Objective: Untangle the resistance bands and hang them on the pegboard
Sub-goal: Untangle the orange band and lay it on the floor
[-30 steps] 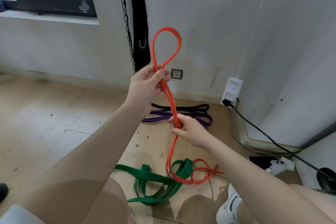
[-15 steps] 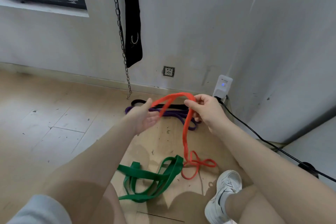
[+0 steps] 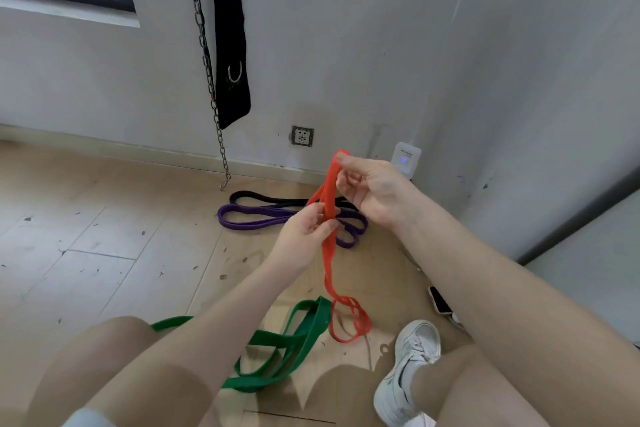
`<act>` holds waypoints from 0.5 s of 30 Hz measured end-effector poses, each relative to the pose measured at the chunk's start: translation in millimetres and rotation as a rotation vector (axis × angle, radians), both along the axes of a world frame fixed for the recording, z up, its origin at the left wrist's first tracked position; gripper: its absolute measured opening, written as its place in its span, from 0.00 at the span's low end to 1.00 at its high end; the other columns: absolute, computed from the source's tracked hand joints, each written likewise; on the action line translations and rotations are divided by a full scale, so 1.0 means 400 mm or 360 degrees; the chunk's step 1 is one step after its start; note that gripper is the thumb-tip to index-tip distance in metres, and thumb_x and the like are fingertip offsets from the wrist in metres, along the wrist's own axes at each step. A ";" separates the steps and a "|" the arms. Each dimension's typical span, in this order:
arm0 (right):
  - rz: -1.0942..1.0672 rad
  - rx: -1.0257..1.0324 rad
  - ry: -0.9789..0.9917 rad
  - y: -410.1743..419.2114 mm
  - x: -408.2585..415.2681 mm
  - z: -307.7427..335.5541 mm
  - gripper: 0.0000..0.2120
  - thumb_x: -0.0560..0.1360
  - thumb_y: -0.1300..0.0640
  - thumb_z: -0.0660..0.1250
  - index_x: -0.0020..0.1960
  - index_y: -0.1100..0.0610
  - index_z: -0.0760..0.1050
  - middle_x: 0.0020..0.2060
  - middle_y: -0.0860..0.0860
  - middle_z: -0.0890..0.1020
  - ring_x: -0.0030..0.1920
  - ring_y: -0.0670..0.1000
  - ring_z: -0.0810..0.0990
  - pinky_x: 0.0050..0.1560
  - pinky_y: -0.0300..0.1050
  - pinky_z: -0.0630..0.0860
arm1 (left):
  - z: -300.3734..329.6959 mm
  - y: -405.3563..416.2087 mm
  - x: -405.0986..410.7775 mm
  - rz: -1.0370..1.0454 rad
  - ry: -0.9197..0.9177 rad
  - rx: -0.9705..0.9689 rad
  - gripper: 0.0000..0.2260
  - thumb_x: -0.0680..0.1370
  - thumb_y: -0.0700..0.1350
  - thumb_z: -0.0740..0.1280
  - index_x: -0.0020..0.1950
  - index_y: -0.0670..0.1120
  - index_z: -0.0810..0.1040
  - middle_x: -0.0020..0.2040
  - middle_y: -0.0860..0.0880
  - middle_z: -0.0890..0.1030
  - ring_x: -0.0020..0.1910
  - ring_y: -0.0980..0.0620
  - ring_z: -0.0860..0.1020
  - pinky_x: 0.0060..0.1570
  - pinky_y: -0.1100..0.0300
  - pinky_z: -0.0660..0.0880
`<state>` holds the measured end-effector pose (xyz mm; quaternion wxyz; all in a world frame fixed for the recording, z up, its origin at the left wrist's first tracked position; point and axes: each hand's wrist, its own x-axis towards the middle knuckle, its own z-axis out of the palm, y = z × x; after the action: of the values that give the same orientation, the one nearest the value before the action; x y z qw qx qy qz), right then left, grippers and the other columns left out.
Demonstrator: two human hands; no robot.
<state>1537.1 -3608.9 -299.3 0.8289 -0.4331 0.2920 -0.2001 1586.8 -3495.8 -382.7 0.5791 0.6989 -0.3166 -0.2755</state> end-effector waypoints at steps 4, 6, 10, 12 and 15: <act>-0.0030 -0.0084 -0.0192 -0.042 -0.016 0.028 0.07 0.77 0.67 0.61 0.41 0.62 0.75 0.33 0.54 0.75 0.33 0.46 0.74 0.30 0.33 0.74 | 0.070 0.001 -0.003 0.0190 0.0000 -0.0232 0.10 0.77 0.40 0.66 0.57 0.49 0.73 0.45 0.52 0.83 0.42 0.58 0.82 0.45 0.62 0.80; 0.0115 -0.0356 -0.0116 -0.040 -0.024 0.016 0.08 0.79 0.58 0.60 0.46 0.58 0.76 0.36 0.49 0.81 0.45 0.49 0.78 0.45 0.38 0.75 | 0.116 -0.004 -0.007 0.0199 -0.0161 -0.0239 0.08 0.78 0.41 0.64 0.56 0.50 0.73 0.45 0.54 0.82 0.43 0.57 0.82 0.45 0.61 0.80; 0.0486 -0.0678 0.0125 0.018 -0.053 -0.081 0.18 0.81 0.45 0.53 0.53 0.53 0.78 0.38 0.49 0.83 0.46 0.48 0.82 0.55 0.49 0.75 | 0.203 -0.030 0.001 0.0291 -0.0089 -0.0223 0.04 0.79 0.41 0.61 0.49 0.48 0.75 0.42 0.52 0.82 0.39 0.54 0.81 0.42 0.56 0.79; 0.0602 -0.0922 0.0210 0.040 -0.080 -0.115 0.16 0.80 0.46 0.55 0.54 0.52 0.78 0.43 0.50 0.84 0.50 0.51 0.82 0.57 0.53 0.75 | 0.235 -0.038 0.009 0.0364 0.0128 -0.0232 0.08 0.80 0.40 0.59 0.43 0.48 0.74 0.39 0.50 0.81 0.39 0.53 0.81 0.45 0.52 0.80; 0.0483 -0.1127 0.0203 0.040 -0.103 -0.106 0.05 0.78 0.58 0.63 0.52 0.51 0.73 0.39 0.49 0.80 0.39 0.46 0.81 0.47 0.49 0.78 | 0.266 -0.043 0.023 0.0410 0.0225 -0.0260 0.07 0.80 0.39 0.59 0.44 0.47 0.72 0.42 0.47 0.81 0.42 0.52 0.82 0.46 0.54 0.81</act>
<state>1495.9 -3593.0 -341.7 0.6284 -0.7423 0.1886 -0.1363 1596.0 -3513.0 -276.2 0.6854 0.6631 -0.2043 -0.2209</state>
